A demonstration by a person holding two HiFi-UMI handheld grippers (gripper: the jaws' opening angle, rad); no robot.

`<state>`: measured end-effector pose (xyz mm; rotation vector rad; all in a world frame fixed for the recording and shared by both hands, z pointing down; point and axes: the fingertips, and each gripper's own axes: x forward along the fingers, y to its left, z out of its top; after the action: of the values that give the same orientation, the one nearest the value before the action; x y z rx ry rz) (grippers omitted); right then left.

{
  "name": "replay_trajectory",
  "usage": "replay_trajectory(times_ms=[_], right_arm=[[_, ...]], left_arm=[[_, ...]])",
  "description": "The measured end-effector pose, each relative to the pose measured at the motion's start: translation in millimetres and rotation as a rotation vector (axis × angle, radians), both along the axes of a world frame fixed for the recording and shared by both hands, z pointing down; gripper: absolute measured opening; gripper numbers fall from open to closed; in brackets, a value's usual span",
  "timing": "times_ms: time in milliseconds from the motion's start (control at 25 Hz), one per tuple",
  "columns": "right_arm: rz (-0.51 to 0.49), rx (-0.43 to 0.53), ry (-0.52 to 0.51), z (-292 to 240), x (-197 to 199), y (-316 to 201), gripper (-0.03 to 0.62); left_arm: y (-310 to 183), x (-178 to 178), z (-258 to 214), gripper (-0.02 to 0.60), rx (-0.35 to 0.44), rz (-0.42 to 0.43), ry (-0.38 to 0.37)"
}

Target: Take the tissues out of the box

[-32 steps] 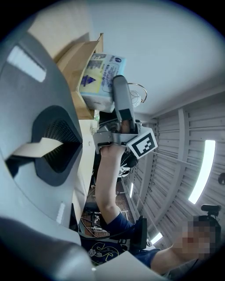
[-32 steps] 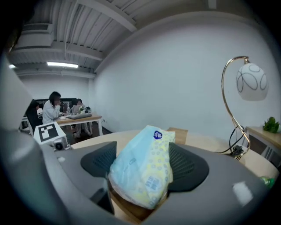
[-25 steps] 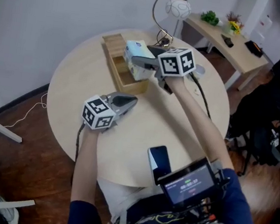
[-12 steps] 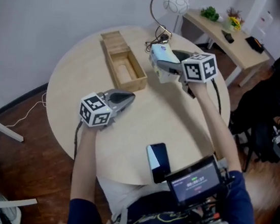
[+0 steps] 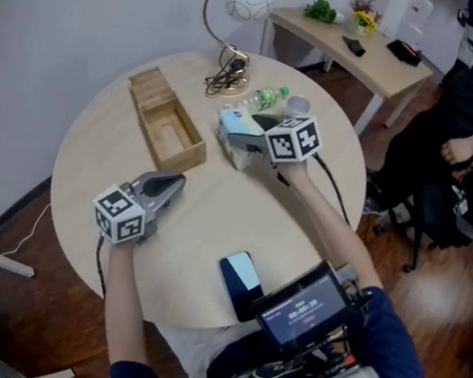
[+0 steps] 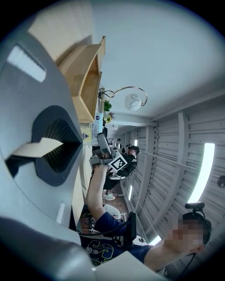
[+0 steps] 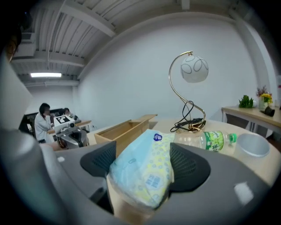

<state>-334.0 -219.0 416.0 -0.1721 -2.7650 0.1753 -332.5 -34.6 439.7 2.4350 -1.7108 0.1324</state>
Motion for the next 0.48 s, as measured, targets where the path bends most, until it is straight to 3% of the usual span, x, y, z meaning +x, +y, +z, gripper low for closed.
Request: replay_trajectory(times_ms=[120,200,480], right_arm=[[0.036,-0.101,-0.180,-1,0,7,0.388],[0.046,-0.101,-0.257,2,-4,7,0.405],[-0.002,0.271,-0.325,-9,-2,13,0.419]], left_arm=[[13,-13,4,0.005,-0.017,-0.024,-0.001],[10,-24,7,0.005,-0.012,-0.031,0.001],[-9,-39,13,0.005,0.008,-0.054,0.001]])
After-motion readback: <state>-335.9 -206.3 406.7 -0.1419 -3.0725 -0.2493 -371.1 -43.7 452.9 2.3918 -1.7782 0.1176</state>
